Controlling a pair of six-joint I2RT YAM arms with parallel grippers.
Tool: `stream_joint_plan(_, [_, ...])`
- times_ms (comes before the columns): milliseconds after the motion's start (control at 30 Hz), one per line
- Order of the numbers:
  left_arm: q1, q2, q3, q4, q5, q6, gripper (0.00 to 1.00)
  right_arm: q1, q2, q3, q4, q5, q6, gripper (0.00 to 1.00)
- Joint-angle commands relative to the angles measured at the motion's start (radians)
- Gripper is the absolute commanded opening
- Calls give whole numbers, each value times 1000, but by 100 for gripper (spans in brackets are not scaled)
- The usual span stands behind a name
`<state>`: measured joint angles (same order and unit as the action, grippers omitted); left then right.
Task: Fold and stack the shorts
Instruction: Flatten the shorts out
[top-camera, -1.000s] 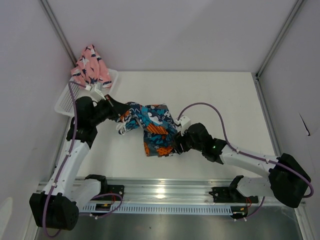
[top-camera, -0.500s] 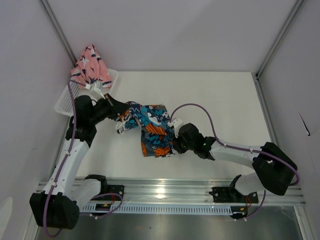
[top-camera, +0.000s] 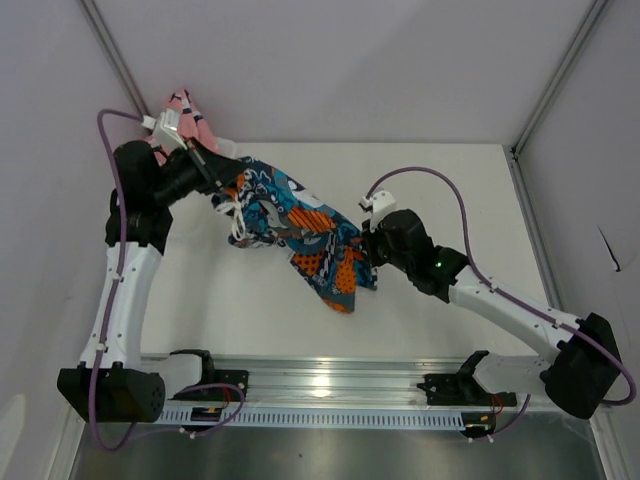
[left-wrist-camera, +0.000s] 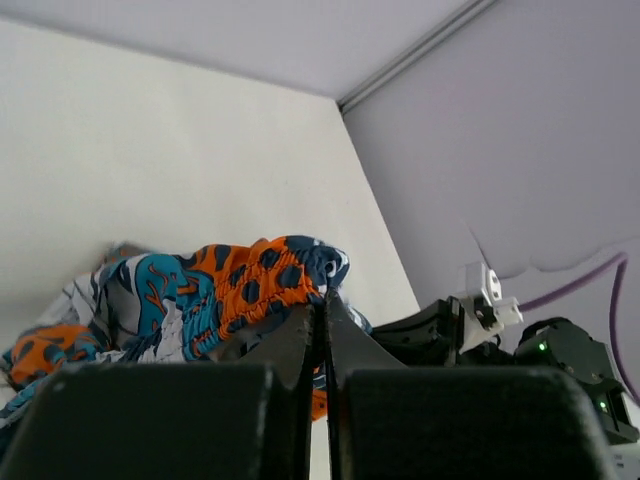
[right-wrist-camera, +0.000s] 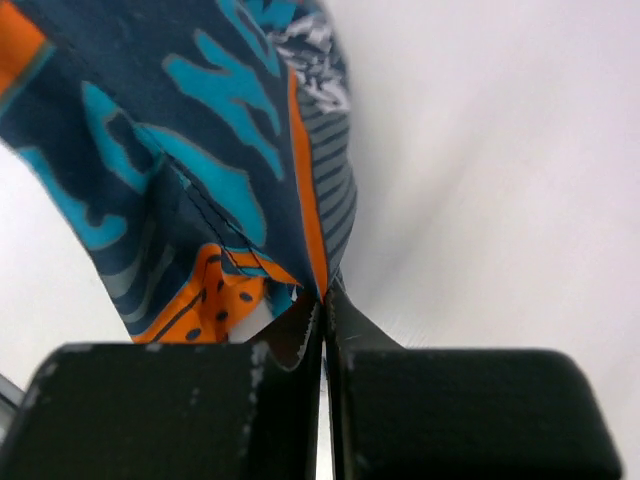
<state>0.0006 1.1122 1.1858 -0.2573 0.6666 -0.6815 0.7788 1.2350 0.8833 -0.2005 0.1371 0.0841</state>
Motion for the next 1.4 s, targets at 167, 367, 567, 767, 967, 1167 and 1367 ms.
stream_joint_plan(167, [96, 118, 368, -45, 125, -76, 0, -6, -123, 166, -142, 58, -26, 0])
stream_joint_plan(367, [141, 150, 416, -17, 205, -92, 0, 8, -193, 148, -139, 6, -14, 0])
stream_joint_plan(567, [167, 141, 374, 23, 251, -87, 0, 27, -195, 71, -103, -56, 8, 0])
stream_joint_plan(767, [170, 146, 374, 29, 260, -85, 0, 25, -164, 40, -60, -79, 31, 0])
stream_joint_plan(967, [170, 133, 365, 13, 252, -69, 0, 5, -147, 16, -28, -125, 58, 58])
stream_joint_plan(1167, [170, 124, 345, 18, 261, -62, 0, 4, -220, -130, 160, -293, 83, 98])
stream_joint_plan(1367, [170, 117, 363, -5, 269, -43, 0, 46, -143, -159, 303, -274, 94, 98])
